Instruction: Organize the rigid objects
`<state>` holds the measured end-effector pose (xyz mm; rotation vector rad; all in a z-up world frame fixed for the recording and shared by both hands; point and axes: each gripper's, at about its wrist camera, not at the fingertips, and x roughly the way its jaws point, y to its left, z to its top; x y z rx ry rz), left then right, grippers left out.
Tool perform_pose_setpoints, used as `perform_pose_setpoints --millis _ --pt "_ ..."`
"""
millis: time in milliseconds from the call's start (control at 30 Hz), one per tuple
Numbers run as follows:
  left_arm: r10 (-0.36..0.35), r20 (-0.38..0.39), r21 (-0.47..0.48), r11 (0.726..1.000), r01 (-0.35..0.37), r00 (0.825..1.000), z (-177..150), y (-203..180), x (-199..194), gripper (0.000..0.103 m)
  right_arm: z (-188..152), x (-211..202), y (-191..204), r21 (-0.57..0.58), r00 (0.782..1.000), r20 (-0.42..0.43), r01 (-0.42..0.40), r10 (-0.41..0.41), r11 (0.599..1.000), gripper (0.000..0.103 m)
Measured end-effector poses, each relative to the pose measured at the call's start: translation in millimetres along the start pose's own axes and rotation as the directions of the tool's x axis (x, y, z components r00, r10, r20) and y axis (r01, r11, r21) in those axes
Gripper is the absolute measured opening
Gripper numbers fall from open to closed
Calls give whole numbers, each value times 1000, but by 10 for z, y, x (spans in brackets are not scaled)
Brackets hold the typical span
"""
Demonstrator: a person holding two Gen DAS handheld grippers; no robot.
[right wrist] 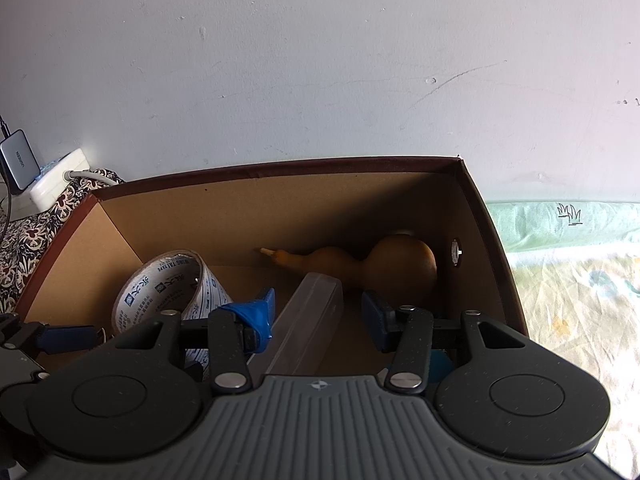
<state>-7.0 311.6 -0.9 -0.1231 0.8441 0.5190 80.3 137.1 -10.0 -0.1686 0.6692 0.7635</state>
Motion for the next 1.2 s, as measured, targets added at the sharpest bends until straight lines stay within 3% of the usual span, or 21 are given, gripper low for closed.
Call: perform_pose_setpoints --millis 600,933,1200 --pt "7 12 27 1000 -7 1000 11 -25 -1 89 4 12 14 0 1000 -5 -2 2 1000 33" --pt "-35 4 26 999 35 999 69 24 26 88 -3 -62 11 1 1000 31 -2 2 1000 33" --pt "-77 133 11 997 77 988 126 100 -292 75 107 -382 6 17 993 113 38 -39 999 33"
